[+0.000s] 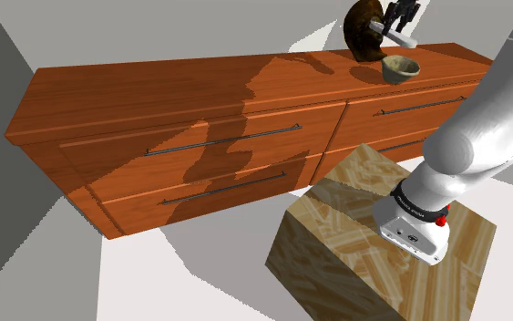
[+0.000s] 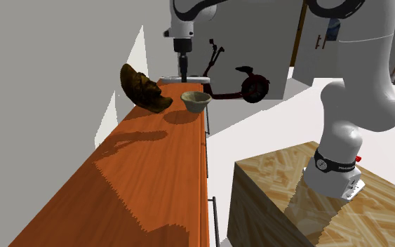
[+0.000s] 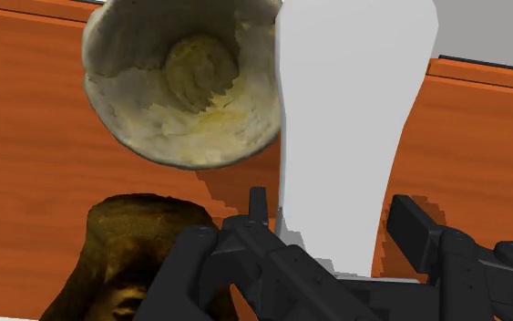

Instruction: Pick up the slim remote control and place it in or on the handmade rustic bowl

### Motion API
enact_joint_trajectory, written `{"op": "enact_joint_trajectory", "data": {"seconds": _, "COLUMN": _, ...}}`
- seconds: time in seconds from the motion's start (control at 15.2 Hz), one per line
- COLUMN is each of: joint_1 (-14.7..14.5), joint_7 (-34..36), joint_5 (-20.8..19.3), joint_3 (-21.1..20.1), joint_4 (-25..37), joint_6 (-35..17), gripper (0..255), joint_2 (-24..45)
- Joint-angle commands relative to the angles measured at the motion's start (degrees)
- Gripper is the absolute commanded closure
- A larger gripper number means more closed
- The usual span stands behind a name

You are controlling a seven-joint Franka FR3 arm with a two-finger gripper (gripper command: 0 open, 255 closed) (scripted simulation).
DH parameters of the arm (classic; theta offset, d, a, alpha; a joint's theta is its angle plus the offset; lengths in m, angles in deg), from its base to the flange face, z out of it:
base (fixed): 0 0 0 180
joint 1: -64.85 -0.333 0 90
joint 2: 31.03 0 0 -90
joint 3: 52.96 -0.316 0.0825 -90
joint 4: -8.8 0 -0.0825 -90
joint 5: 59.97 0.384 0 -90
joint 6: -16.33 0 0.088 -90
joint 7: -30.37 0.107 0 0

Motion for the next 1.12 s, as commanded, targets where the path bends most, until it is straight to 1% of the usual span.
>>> {"op": "enact_joint_trajectory", "data": {"seconds": 0.0, "joint_1": 1.8, "joint_7": -2.8, "joint_5": 0.5, "joint_3": 0.9, "joint_4": 0.9, "joint_6": 0.4, "gripper": 255, "joint_2": 0.7}}
{"op": "enact_joint_trajectory", "data": {"seconds": 0.4, "joint_1": 7.8, "joint_7": -11.0, "joint_5": 2.7, "joint_3": 3.3, "joint_4": 5.7, "joint_6": 2.3, "gripper": 255, "joint_2": 4.5}}
{"op": "enact_joint_trajectory", "data": {"seconds": 1.06, "joint_1": 7.4, "joint_7": -11.5, "joint_5": 3.2, "joint_3": 2.9, "joint_4": -1.2, "joint_6": -5.1, "gripper": 255, "joint_2": 5.1}}
